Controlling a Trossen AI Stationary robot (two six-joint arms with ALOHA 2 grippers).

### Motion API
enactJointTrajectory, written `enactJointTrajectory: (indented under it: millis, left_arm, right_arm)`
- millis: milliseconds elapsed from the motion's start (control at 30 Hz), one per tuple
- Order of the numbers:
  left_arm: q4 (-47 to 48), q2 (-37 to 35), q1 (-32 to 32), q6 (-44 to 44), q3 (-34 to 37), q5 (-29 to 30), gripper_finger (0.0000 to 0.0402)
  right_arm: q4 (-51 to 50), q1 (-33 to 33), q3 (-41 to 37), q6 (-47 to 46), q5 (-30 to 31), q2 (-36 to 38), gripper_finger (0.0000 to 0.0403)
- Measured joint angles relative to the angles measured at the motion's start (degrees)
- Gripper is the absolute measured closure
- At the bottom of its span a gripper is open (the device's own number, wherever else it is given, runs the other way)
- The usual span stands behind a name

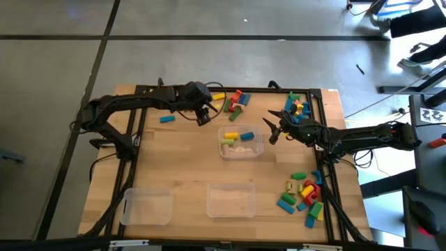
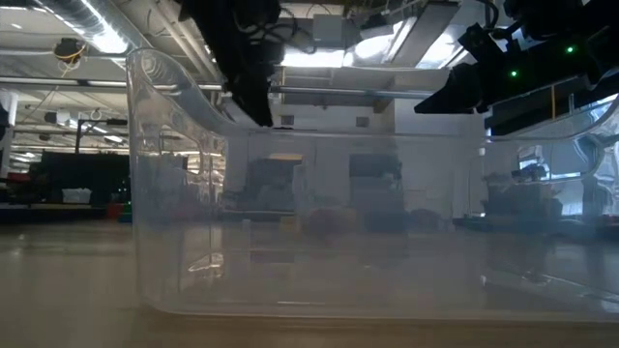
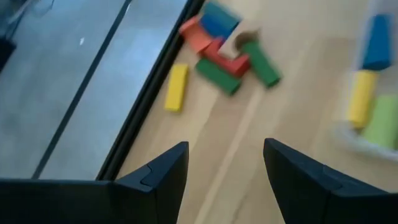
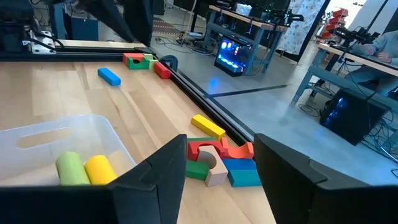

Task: Sort blocks by size
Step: Put the red cylindrical block into the top transparent bin

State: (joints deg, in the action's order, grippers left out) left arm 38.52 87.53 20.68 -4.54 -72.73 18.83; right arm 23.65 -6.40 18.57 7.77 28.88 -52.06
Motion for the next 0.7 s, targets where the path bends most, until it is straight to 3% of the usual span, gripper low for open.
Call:
enactJointTrajectory:
  millis: [333, 700]
  left_arm:
    - [2.45, 0.24, 6.86, 1.9, 1.25, -0.13, 0.0196]
    - [3.37, 4.03, 13.64, 2.9, 1.25, -1.98, 0.0146]
  right_arm:
    - [0.01, 0.0, 0.0, 0.02, -0.02, -0.01, 0.0217]
    - [0.16, 0.01, 0.0, 0.0, -0.02, 0.01, 0.0217]
